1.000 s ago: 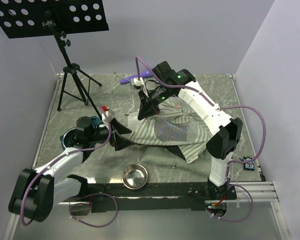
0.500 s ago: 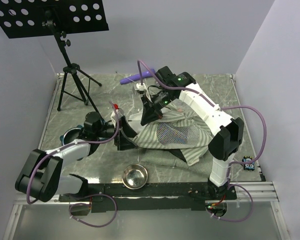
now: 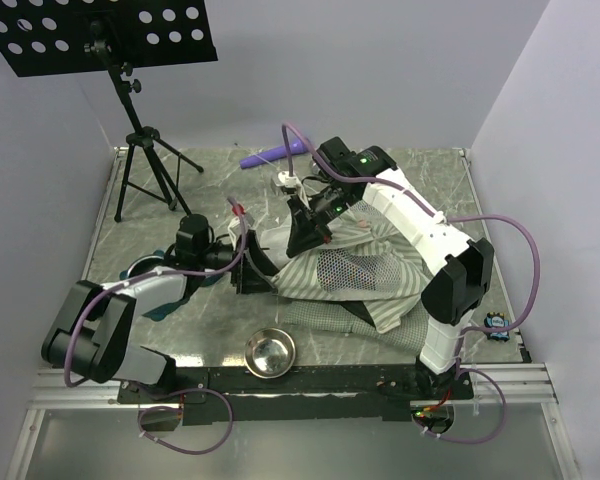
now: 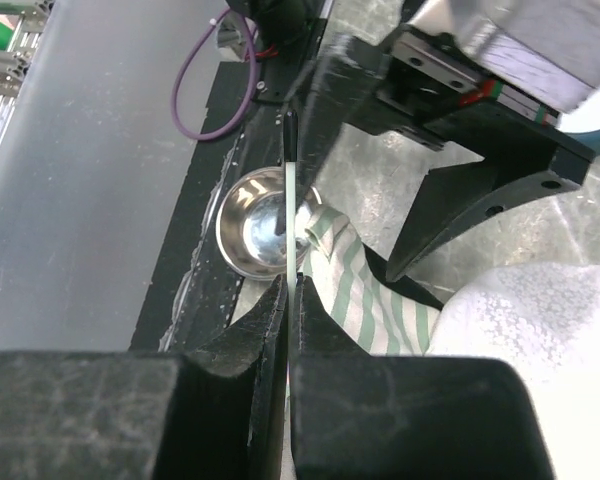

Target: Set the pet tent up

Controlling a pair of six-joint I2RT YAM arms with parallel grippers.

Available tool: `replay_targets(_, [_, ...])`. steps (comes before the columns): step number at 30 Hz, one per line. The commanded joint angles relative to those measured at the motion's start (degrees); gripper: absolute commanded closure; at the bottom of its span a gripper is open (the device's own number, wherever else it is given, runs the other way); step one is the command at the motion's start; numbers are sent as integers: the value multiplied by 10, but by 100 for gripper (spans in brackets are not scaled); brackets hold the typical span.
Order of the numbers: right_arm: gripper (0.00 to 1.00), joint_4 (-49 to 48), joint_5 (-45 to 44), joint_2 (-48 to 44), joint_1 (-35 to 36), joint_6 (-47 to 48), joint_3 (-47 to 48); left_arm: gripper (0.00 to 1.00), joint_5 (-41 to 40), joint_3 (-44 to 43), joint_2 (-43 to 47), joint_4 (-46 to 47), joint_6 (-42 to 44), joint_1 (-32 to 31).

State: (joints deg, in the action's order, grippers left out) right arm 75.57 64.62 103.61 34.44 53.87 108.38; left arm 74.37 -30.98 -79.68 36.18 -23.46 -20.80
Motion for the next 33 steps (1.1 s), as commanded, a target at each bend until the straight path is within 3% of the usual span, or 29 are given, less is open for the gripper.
replay_targets(1, [100, 27, 17, -38, -10, 25, -7, 27, 54, -33, -20, -30, 33, -12])
replay_targets(7, [100, 27, 16, -40, -13, 27, -8, 60, 77, -79, -45, -153, 146, -22])
replay_targets(10, [100, 29, 14, -39, -13, 30, -10, 81, 94, -132, -65, -322, 293, -25])
replay_targets(11, [100, 30, 13, -39, -14, 30, -11, 93, 101, -159, -78, -441, 365, -26])
replay_targets(13, [100, 35, 9, -39, -15, 32, -15, 99, 117, -225, -115, -675, 553, -25])
replay_targets(16, [100, 42, -9, -45, -17, 41, -36, 99, 176, -329, -224, -1147, 1042, -9])
replay_targets(17, [100, 41, -22, -48, -18, 41, -47, 99, 178, -331, -231, -1148, 1006, 4])
replay_targets(20, [100, 29, -71, -60, -17, 34, -87, 99, 137, -338, -196, -1147, 1032, 31])
replay_targets(25, [100, 39, -121, -57, -17, 8, -111, 99, 98, -384, -175, -1137, 926, 51])
replay_targets(27, [100, 25, -123, -65, -17, -8, -121, 99, 54, -382, -149, -1033, 703, 52])
replay_targets(29, [100, 8, -115, -74, -17, -27, -127, 99, -65, -349, -67, -802, 436, 38])
replay_targets(31, [100, 3, -107, -75, -17, -43, -122, 99, -245, -314, 19, -715, 314, 13])
replay_targets(33, [100, 5, -99, -74, -17, -48, -117, 99, -239, -309, 54, -720, 308, 22])
